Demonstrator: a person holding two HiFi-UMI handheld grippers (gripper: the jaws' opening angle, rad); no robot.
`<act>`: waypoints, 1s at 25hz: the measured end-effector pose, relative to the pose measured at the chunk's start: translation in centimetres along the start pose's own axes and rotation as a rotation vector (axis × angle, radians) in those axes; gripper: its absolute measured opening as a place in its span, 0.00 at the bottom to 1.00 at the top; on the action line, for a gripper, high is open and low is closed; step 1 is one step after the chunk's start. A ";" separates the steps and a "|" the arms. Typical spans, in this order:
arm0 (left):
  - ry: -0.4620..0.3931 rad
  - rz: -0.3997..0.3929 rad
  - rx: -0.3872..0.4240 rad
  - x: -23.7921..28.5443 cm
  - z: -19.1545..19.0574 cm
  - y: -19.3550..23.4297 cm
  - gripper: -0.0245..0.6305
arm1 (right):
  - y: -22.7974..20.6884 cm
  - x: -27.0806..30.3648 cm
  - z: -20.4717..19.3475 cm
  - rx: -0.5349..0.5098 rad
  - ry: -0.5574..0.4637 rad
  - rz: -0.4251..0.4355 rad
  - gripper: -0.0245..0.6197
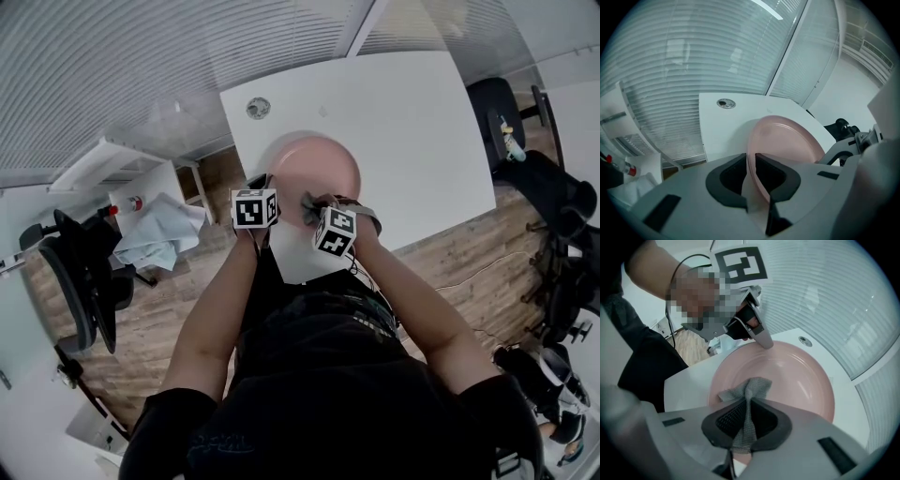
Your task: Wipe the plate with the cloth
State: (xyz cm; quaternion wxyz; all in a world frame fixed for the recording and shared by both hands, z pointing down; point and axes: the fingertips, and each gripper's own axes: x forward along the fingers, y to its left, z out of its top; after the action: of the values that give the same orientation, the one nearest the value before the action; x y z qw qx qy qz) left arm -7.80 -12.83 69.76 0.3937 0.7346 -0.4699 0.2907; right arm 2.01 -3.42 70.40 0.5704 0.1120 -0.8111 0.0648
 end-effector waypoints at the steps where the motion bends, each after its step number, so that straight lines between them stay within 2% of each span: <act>1: -0.006 0.002 0.008 -0.2 0.0 -0.1 0.13 | -0.1 -0.3 0.0 0.005 -0.007 -0.004 0.10; 6: -0.044 0.002 0.007 -1.4 0.2 -1.0 0.19 | -1.1 -1.7 0.1 0.044 -0.054 -0.032 0.10; 14: -0.146 0.046 0.041 -5.4 1.9 -2.9 0.19 | -2.8 -5.9 0.9 0.116 -0.198 -0.100 0.10; 17: -0.190 0.052 0.056 -7.2 2.5 -4.3 0.19 | -3.4 -8.0 1.1 0.172 -0.274 -0.122 0.10; 21: -0.249 0.047 0.064 -9.4 3.2 -6.8 0.19 | -3.6 -11.1 1.4 0.132 -0.330 -0.181 0.10; 25: -0.288 0.036 0.073 -11.4 3.1 -9.4 0.19 | -3.1 -14.3 1.7 0.177 -0.410 -0.175 0.10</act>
State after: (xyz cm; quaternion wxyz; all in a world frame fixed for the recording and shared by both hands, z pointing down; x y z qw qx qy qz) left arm -3.39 -7.89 56.16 0.2900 0.7741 -0.5236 0.2062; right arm 5.84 -5.24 56.27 0.3850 0.2421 -0.8885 0.0620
